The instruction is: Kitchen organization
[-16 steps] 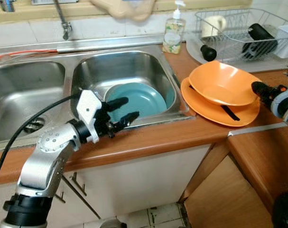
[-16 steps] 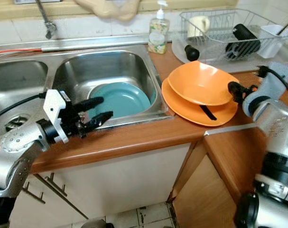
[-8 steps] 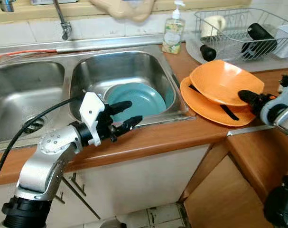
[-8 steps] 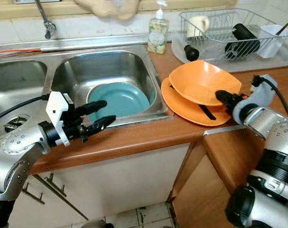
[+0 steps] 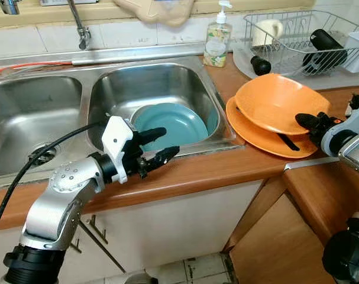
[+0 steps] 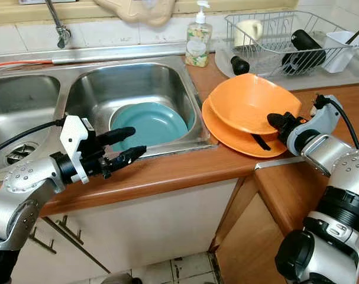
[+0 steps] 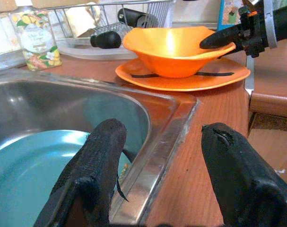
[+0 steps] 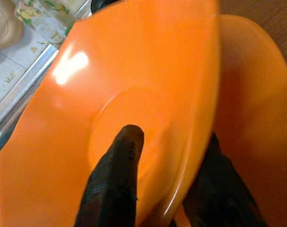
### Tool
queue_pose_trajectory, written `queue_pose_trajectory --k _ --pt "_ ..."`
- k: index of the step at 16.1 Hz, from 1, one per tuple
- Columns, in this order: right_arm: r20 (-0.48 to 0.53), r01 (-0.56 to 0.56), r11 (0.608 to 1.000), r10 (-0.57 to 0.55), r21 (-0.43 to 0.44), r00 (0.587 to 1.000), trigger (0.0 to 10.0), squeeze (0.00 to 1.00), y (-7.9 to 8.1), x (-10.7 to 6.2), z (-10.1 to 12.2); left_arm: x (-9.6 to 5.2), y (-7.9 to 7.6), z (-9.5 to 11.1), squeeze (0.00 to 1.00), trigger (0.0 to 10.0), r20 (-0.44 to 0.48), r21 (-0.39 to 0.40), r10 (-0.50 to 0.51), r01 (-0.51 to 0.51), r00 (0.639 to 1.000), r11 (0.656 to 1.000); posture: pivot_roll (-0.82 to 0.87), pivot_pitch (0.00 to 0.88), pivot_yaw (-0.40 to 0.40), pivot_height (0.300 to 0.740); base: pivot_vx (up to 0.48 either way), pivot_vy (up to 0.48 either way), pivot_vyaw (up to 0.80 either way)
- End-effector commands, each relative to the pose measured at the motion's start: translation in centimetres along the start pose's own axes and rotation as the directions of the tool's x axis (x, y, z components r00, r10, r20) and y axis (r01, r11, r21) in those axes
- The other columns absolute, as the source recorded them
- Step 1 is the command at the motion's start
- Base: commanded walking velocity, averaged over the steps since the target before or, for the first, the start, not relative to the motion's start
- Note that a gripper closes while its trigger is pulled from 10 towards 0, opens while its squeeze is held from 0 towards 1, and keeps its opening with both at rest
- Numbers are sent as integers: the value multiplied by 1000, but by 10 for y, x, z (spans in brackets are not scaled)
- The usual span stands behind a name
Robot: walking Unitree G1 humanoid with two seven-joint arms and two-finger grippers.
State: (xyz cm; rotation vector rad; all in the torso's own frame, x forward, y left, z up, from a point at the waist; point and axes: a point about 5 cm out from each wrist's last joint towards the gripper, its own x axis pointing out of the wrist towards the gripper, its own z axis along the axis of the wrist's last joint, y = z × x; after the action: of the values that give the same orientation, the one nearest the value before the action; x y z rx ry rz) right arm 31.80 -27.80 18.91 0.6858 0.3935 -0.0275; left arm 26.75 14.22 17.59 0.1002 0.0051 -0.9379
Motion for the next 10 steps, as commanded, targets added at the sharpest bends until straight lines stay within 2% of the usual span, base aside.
queue_pose_trajectory --k 1,10 --pt "2 -8 1000 8 -12 1000 0 0 5 0 2 1 -3 4 0 10000 2 18 -21 21 1000 1000 -19 0 18 740 0 0 0" --pt "40 -11 1000 11 -15 999 0 0 12 0 5 3 -1 7 0 10000 11 39 -14 13 1000 999 -20 0 22 740 0 0 0"
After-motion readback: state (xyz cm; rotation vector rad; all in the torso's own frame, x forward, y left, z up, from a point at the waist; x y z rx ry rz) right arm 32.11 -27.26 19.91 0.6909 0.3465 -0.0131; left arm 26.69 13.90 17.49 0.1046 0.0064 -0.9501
